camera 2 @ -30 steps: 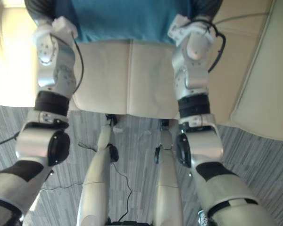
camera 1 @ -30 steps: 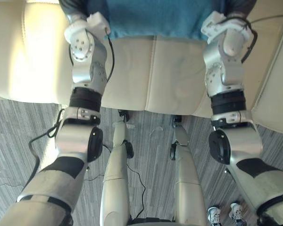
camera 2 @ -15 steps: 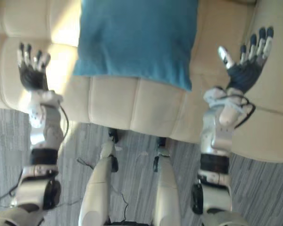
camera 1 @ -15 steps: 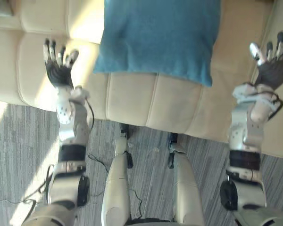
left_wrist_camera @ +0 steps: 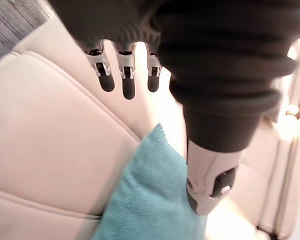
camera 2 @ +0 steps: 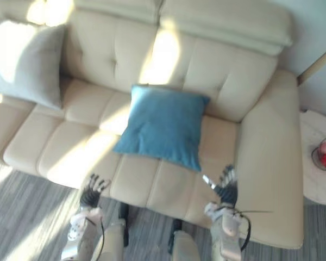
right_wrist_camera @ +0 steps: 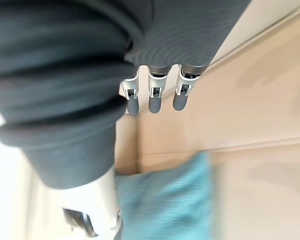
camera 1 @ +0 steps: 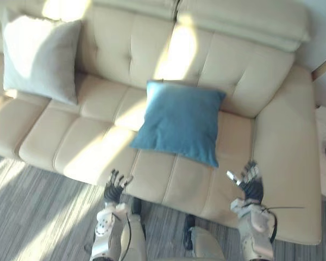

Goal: Pick up cushions and gather them together orderly.

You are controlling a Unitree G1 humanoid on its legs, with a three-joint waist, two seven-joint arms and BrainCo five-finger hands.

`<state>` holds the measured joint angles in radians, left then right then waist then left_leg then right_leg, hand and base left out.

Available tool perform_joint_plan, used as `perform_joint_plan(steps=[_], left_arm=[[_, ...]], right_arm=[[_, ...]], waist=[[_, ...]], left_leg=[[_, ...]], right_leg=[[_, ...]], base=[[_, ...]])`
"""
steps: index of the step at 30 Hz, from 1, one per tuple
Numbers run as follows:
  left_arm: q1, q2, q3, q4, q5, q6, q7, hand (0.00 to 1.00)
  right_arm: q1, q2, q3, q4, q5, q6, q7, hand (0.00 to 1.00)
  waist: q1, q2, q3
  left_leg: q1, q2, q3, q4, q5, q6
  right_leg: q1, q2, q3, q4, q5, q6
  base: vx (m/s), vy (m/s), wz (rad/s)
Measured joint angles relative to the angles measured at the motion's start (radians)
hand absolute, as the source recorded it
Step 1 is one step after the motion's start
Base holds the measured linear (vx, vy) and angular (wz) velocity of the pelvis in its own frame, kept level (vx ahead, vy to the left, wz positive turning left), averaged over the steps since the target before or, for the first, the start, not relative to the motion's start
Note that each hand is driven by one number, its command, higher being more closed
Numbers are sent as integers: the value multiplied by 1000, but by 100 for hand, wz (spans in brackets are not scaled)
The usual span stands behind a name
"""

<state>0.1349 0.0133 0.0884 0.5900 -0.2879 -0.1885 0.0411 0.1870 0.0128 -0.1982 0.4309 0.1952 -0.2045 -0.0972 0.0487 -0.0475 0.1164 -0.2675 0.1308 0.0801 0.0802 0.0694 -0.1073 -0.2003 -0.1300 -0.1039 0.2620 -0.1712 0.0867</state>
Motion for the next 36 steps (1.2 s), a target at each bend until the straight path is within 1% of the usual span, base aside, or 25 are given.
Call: perform_joint_plan(steps=[3, 6, 9, 12, 15, 19, 20, 21, 22, 23, 24, 25, 26, 27, 28, 29, 30, 31, 32, 33, 34, 35, 36], left_arm=[[1, -3, 54, 153, 89, 18, -2, 0], [0, -4, 97, 237, 132, 38, -1, 0], [-2, -4, 131, 284, 158, 44, -1, 0], [-4, 5, 133, 325, 186, 46, 1, 0], [-9, 5, 133, 336, 191, 47, 1, 0], [-49, 8, 121, 363, 207, 46, 4, 0], [-71, 11, 108, 363, 207, 47, 14, 0], [-101, 3, 109, 361, 208, 47, 20, 0], [-105, 0, 109, 359, 208, 47, 23, 0], [-114, -1, 110, 345, 208, 46, 25, 0], [-117, 3, 109, 340, 207, 46, 25, 0], [-116, 4, 110, 333, 207, 47, 26, 0], [-106, 8, 111, 307, 207, 46, 35, 0], [-101, 14, 114, 300, 207, 44, 37, 0], [-99, 14, 132, 299, 207, 46, 40, 0], [-99, 13, 132, 299, 207, 47, 42, 0], [-103, -3, 132, 299, 207, 51, 43, 0], [-80, -35, 132, 285, 206, 49, 44, 0], [-77, -37, 124, 282, 206, 48, 45, 0], [-74, -46, 106, 284, 204, 47, 45, 0], [-74, -49, 90, 288, 199, 47, 46, 0], [-75, -49, 85, 289, 197, 48, 46, 0], [-75, -49, 78, 288, 195, 48, 45, 0]], right_arm=[[11, 32, -38, 196, 1, 29, 10, 0], [12, 40, -54, 325, 1, 58, 17, 0], [11, 43, -98, 386, 0, 76, 20, 0], [0, 46, -136, 428, -2, 83, 21, 0], [-19, 48, -147, 461, -6, 99, 20, 0], [-69, 44, -107, 461, -34, 101, 16, 0], [-101, 45, -91, 456, -37, 101, 13, 0], [-121, 46, -92, 452, -38, 101, 9, 0], [-128, 45, -92, 452, -38, 101, 8, 0], [-147, 49, -90, 448, -37, 103, 6, 0], [-145, 48, -89, 447, -37, 103, 5, 0], [-144, 48, -88, 448, -37, 103, 4, 0], [-124, 49, -80, 449, -37, 103, 1, 0], [-121, 49, -71, 450, -36, 103, 0, 0], [-124, 49, -70, 452, -36, 103, 0, 0], [-125, 49, -73, 452, -36, 103, 0, 0], [-140, 32, -84, 453, -36, 105, -3, 0], [-143, 22, -92, 452, -36, 105, -10, 0], [-142, 15, -97, 452, -36, 105, -18, 0], [-145, -2, -95, 450, -35, 105, -30, 0], [-153, -10, -91, 447, -31, 104, -34, 0], [-160, -12, -89, 446, -30, 103, -36, 0], [-165, -11, -86, 446, -29, 103, -40, 0]], waist=[[0, -1, -45], [-1, -2, -69], [0, -4, -75], [0, -4, -77], [2, -5, -79], [8, 0, -56], [7, 3, -47], [9, 6, -36], [12, 13, -33], [19, 19, -13], [11, 11, -17], [12, 7, -20], [19, -7, -29], [24, -22, -38], [37, -50, -54], [40, -56, -57], [64, -24, -46], [77, 8, -46], [77, 22, -52], [78, 23, -55], [81, 46, -52], [81, 59, -46], [80, 67, -39]], left_leg=[[83, 2, 21, -50, 2, -3], [144, -3, 27, -98, 12, -13], [202, -7, 39, -150, 27, -16], [236, -11, 50, -183, 36, -16], [238, -11, 77, -183, 35, -16], [214, 5, 127, -164, 31, -10], [156, 21, 135, -101, 10, 3], [115, 42, 137, -40, -14, 20], [100, 57, 139, -25, -22, 28], [83, 64, 144, 0, -32, 35], [76, 54, 122, 23, -35, 38], [74, 51, 116, 33, -36, 39], [51, 43, 101, 61, -34, 38], [26, 33, 94, 84, -26, 36], [-24, 21, 95, 134, -14, 23], [-37, 21, 96, 146, -14, 23], [-68, 47, 103, 182, -10, 21], [-78, 72, 102, 179, 7, 44], [-83, 77, 108, 176, 23, 52], [-97, 90, 129, 165, 49, 26], [-110, 112, 133, 146, 90, 10], [-115, 129, 133, 130, 122, 12], [-114, 141, 132, 97, 186, 17]], right_leg=[[76, 1, -1, -53, 9, 4], [135, 1, -3, -100, 19, 7], [179, 1, 1, -133, 28, 14], [203, 1, 10, -153, 40, 19], [199, 1, 31, -167, 58, 27], [144, 9, 56, -144, 105, 42], [83, 11, 31, -100, 135, 44], [50, 15, -4, -77, 172, 40], [48, 19, -8, -77, 176, 43], [-4, -5, -44, 131, 86, 3], [-23, -38, -56, 367, 10, 10], [-19, -47, -52, 429, -6, 24], [9, -71, -39, 545, -26, 50], [33, -91, -27, 588, -27, 61], [71, -112, 3, 589, 24, 76], [81, -111, 9, 571, 2, 94], [99, -69, 6, 499, -57, 120], [119, -41, -8, 443, -90, 107], [137, -33, -21, 414, -115, 105], [156, -29, -50, 357, -178, 93], [154, -8, -72, 320, -213, 72], [152, 11, -90, 305, -214, 69], [152, 28, -109, 293, -209, 60]], base=[[83, -7, -10], [94, -1, -3], [78, 5, -7], [71, 8, -10], [37, 20, -24], [-50, 27, -42], [-144, 40, -31], [-182, 40, -31], [-209, 21, -26], [-209, -3, 4], [-183, -14, 17], [-107, -47, 42], [-97, -108, 32], [-148, -179, 29], [-148, -195, 14], [-212, -217, -10], [-247, -171, -25], [-294, -187, -22], [-264, -186, -8], [-270, -219, -8], [-254, -186, -13], [-296, -161, -11], [-341, -165, 29]])
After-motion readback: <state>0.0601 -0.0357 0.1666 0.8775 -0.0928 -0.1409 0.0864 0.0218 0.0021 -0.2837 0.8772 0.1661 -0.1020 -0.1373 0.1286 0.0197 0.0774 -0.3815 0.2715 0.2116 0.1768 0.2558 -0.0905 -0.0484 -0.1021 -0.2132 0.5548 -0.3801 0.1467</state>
